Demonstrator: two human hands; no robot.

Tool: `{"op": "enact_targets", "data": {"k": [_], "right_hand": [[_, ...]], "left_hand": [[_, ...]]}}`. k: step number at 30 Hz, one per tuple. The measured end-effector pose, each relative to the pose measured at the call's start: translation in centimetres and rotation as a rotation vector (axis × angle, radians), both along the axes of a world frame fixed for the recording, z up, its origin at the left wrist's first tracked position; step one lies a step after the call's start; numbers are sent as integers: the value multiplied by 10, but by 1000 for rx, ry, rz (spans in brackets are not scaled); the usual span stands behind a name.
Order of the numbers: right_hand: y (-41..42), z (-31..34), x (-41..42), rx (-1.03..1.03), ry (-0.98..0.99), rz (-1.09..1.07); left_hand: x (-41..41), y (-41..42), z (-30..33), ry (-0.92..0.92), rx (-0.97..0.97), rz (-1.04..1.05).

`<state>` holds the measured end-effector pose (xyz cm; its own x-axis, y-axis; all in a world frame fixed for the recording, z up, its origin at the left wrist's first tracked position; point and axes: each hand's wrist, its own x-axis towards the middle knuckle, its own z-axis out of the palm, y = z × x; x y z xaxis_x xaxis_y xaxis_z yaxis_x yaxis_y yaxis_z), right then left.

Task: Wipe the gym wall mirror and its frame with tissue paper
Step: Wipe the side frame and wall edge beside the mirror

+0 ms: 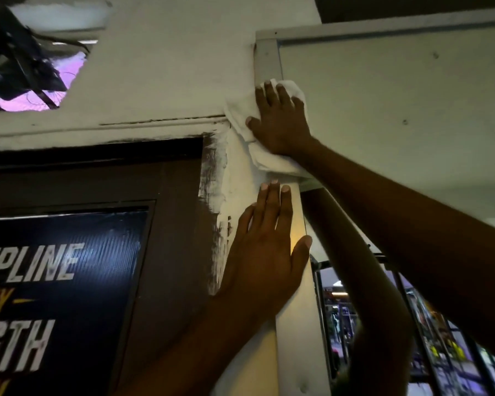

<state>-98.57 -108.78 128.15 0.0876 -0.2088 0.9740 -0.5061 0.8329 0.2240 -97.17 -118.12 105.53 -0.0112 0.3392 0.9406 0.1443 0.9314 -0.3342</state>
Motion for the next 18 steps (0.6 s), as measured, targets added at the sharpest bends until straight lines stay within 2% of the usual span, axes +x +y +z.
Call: {"op": "enact_targets", "data": {"k": [4,7,10,15,18], "right_hand": [[7,-28,-5,67,7,-9],[10,-4,2,73,-12,-11],[7,8,6,34,-36,-5],[11,-78,1,150,4,31],[20,-97,-6,217,25,34]], "left_hand": [[0,6,-3,-9,37,23],[1,9,-6,-69,61,34],[1,7,-17,-50,45,47],[6,5,-57,-65,28,69],[16,9,-82,-169,45,81]]}}
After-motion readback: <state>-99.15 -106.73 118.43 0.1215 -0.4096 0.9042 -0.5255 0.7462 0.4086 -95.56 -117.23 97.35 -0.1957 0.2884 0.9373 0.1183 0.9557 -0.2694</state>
